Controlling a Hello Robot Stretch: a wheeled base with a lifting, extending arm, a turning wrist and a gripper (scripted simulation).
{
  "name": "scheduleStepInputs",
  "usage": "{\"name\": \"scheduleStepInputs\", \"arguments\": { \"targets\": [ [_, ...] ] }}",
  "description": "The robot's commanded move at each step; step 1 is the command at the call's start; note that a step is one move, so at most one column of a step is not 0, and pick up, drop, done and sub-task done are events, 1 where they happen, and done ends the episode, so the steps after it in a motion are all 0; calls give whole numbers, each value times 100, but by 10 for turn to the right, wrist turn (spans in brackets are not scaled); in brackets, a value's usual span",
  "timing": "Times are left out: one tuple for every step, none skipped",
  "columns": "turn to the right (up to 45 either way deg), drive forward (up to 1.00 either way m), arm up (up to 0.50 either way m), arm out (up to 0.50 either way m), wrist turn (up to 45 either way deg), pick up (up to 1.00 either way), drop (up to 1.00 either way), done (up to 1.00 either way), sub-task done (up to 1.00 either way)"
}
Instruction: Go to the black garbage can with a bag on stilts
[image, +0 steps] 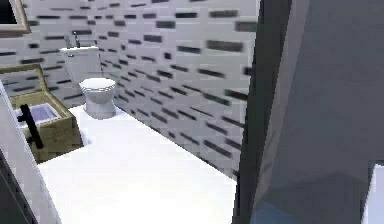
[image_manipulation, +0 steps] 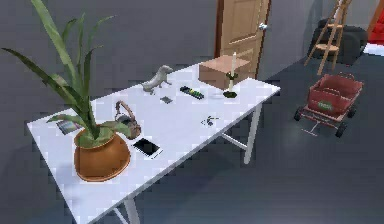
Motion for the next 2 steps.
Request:
{"name": "scheduleStepInputs", "arguments": {
  "targets": [
    [-60, 0, 0, 0, 0, 0, 0, 0, 0],
    [0, 20, 0, 0, 0, 0, 0, 0, 0]
  ]
}}
